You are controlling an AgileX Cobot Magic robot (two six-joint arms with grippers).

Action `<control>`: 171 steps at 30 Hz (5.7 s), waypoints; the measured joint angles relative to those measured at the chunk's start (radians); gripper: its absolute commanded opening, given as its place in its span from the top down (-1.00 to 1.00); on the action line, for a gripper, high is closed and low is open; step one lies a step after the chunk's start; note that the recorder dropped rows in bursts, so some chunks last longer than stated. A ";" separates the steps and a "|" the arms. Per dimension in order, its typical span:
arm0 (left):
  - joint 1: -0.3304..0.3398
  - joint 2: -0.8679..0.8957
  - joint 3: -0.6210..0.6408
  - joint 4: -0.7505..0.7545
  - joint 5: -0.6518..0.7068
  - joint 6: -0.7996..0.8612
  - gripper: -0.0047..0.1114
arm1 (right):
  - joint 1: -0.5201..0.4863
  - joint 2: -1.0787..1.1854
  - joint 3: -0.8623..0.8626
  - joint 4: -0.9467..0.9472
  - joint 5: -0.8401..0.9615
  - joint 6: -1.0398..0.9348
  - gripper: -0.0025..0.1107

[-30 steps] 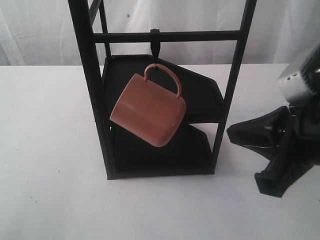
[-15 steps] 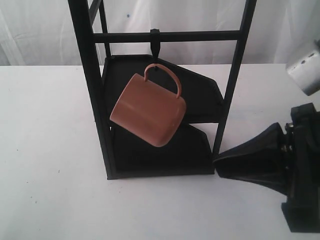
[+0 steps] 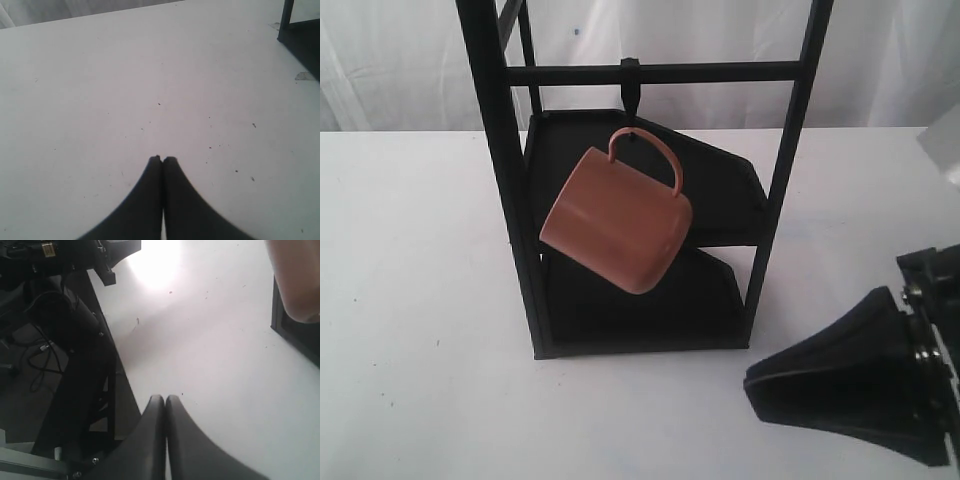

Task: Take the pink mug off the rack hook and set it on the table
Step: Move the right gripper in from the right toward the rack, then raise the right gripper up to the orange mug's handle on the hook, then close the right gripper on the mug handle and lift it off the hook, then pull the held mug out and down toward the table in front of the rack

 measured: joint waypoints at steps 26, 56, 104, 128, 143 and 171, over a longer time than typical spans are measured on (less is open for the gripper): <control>-0.019 0.000 0.000 0.000 0.000 0.000 0.92 | 0.099 0.244 -0.246 -0.239 -0.340 0.183 0.96; -0.019 0.000 0.000 0.000 0.000 0.000 0.92 | 0.195 0.351 -0.251 -0.256 -0.530 0.159 0.36; -0.019 0.000 0.000 0.000 0.000 0.000 0.92 | 0.266 0.466 -0.254 -0.183 -0.825 -0.025 0.46; -0.019 0.000 0.000 0.000 0.000 0.000 0.92 | 0.266 0.382 -0.254 -0.186 -0.810 0.097 0.96; -0.019 0.000 0.000 0.000 0.000 0.000 0.92 | 0.266 0.269 -0.225 -0.168 -0.652 0.273 0.96; -0.019 0.000 0.000 0.000 0.000 0.000 0.92 | 0.266 0.077 0.228 0.255 -1.122 0.108 0.96</control>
